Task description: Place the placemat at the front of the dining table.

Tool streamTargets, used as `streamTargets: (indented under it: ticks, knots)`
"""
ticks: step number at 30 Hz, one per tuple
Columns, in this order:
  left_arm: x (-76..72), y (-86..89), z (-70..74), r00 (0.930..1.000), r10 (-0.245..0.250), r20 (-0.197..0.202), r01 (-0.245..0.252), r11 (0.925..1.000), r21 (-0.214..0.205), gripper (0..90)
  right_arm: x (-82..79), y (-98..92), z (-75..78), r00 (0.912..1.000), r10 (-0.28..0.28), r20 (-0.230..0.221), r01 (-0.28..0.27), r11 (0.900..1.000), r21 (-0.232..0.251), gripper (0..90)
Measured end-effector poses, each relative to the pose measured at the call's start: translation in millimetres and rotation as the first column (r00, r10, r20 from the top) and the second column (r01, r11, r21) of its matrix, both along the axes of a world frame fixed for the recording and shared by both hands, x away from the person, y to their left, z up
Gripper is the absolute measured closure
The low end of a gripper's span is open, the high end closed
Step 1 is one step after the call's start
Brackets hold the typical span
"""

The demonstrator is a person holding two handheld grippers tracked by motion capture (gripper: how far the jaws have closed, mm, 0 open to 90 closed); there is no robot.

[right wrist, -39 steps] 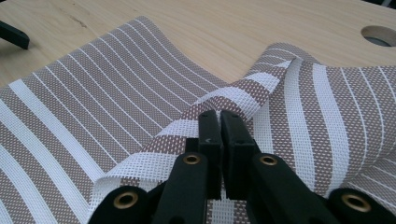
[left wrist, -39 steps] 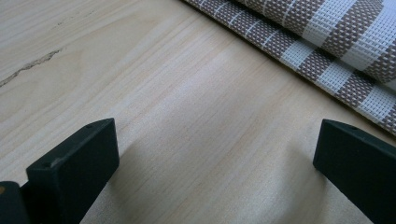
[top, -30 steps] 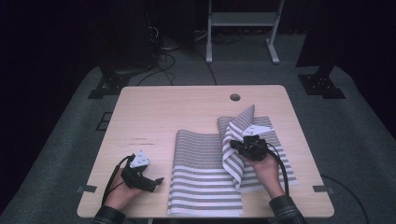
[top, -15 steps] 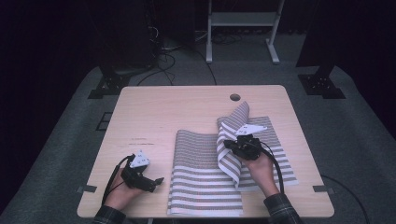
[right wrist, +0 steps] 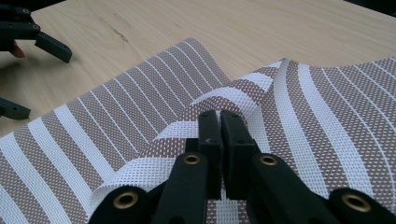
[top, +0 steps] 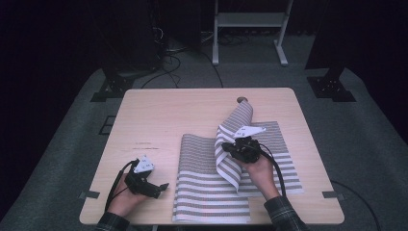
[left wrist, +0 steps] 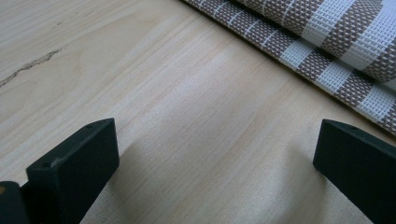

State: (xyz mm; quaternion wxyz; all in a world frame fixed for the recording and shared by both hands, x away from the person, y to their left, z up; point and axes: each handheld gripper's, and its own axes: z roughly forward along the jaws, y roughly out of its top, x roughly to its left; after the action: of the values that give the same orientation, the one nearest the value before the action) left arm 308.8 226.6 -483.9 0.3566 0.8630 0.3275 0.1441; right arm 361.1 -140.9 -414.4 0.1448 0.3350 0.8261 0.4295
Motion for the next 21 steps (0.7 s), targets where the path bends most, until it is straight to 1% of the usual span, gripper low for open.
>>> streamTargets:
  ticks: [8, 15, 16, 21]
  knots:
    - [0.0, -0.1, -0.1, 1.0000, 0.001, 0.001, -0.001, 1.0000, -0.001, 0.0, 1.3, 17.1, 1.5, 0.9995, 0.030, 0.002, -0.030, 0.9995, 0.005, 87.5]
    - [0.0, -0.1, -0.1, 1.0000, 0.001, 0.002, -0.001, 1.0000, -0.001, 0.0, 1.6, 26.4, 1.4, 0.9987, 0.050, 0.000, -0.050, 0.9987, 0.002, 87.6]
    - [0.0, -0.1, -0.1, 1.0000, 0.001, 0.002, -0.001, 1.0000, -0.001, 0.0, 1.4, 29.7, 2.2, 0.9986, 0.052, -0.006, -0.052, 0.9986, 0.008, 87.6]
    - [0.0, -0.1, -0.1, 1.0000, 0.001, 0.001, -0.001, 1.0000, -0.002, 0.0, 2.5, 36.2, 4.8, 0.9979, 0.065, 0.002, -0.065, 0.9978, 0.010, 87.5]
